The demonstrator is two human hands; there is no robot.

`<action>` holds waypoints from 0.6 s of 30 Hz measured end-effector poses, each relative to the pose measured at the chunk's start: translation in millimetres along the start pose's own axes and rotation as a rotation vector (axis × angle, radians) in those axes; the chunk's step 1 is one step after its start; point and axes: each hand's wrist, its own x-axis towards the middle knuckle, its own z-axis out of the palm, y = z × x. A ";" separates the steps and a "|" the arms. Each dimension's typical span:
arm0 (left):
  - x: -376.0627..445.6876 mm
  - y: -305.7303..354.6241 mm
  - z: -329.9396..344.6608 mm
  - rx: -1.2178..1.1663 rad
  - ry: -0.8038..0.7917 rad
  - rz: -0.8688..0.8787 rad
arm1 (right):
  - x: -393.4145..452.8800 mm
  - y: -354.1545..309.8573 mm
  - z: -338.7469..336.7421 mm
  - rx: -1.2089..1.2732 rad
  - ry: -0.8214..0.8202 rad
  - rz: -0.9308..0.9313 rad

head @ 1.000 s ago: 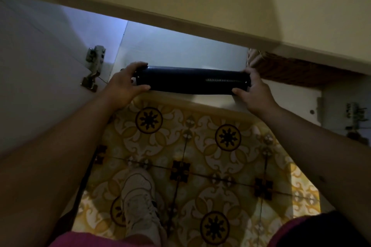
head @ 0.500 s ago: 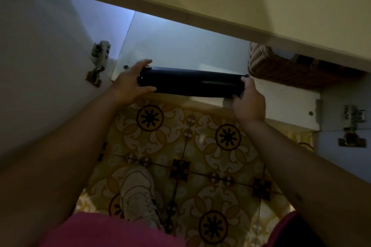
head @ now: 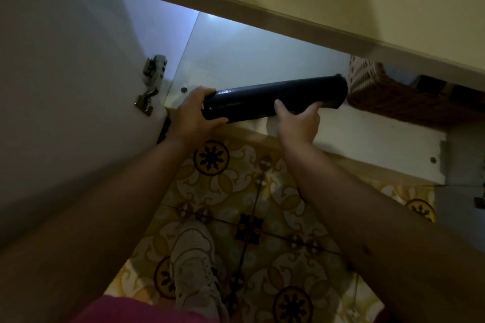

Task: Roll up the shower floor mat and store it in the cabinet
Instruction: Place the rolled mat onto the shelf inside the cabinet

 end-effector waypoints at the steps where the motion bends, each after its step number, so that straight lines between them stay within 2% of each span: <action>1: -1.7 0.2 3.5 -0.013 0.022 -0.001 | 1.4 -3.7 7.1 0.000 -0.017 -0.020; 4: -2.2 2.9 9.8 -0.044 0.101 -0.068 | 1.8 -15.6 30.6 -0.007 -0.081 -0.072; 9: 0.2 12.0 14.1 -0.114 0.174 -0.229 | 13.3 -49.5 62.9 -0.058 -0.057 -0.176; 14: -0.6 24.6 22.2 -0.145 0.253 -0.338 | 3.4 -58.8 88.3 -0.170 -0.246 -0.336; 18: -5.4 26.3 23.9 -0.200 0.220 -0.314 | 6.0 -55.8 91.1 -0.134 -0.313 -0.321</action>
